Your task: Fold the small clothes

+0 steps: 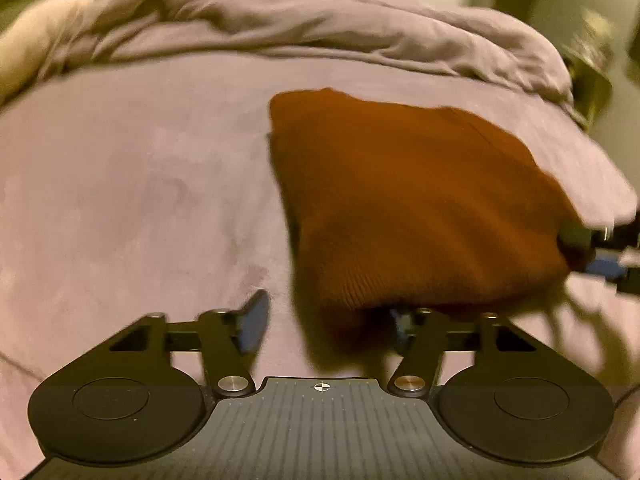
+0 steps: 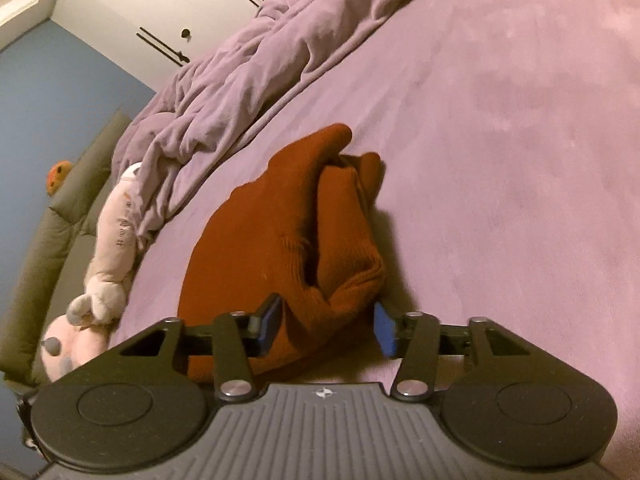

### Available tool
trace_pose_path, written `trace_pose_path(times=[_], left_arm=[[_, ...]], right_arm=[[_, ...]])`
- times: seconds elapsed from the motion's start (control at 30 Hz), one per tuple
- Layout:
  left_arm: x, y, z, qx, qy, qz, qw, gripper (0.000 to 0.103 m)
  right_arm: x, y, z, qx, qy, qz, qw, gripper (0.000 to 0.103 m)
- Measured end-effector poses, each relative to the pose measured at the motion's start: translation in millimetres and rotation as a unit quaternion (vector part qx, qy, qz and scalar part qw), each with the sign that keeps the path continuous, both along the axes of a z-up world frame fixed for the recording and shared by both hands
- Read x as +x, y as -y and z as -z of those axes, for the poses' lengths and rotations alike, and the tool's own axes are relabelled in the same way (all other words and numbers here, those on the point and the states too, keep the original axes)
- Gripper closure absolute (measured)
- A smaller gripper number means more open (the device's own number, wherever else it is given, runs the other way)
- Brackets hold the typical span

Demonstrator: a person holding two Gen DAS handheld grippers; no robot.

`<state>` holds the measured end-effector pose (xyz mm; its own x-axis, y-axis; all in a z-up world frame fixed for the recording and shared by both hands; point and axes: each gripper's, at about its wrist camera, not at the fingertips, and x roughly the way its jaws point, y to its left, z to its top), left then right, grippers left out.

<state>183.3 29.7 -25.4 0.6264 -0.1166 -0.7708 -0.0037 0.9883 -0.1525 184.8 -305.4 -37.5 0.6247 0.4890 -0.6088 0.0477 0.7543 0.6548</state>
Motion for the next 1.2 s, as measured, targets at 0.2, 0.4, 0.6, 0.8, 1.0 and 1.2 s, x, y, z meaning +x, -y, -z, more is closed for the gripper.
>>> trace_pose_path(times=[0.2, 0.4, 0.6, 0.8, 1.0, 1.2], left_arm=[[4, -30, -2, -0.092, -0.017, -0.029, 0.9952, 0.076], [-1, -44, 1, -0.114, -0.027, -0.049, 0.9919, 0.062], [-19, -47, -28, -0.055, -0.001, -0.045, 0.9975, 0.045], [-4, -34, -54, -0.037, 0.066, -0.053, 0.9957, 0.021], [35, -18, -18, -0.01, 0.003, -0.05, 0.9987, 0.018], [33, -16, -14, 0.005, -0.014, -0.068, 0.9976, 0.007]], right_arm=[[1, -10, -11, -0.017, 0.017, 0.006, 1.0, 0.08], [1, 5, 5, 0.054, 0.001, 0.015, 0.998, 0.079], [-12, -9, -23, -0.101, 0.042, 0.002, 0.994, 0.063], [6, -46, -55, -0.2, 0.109, -0.03, 0.973, 0.064], [41, -99, -30, -0.315, 0.091, -0.092, 0.94, 0.072], [47, -93, -16, -0.313, 0.073, -0.101, 0.942, 0.066]])
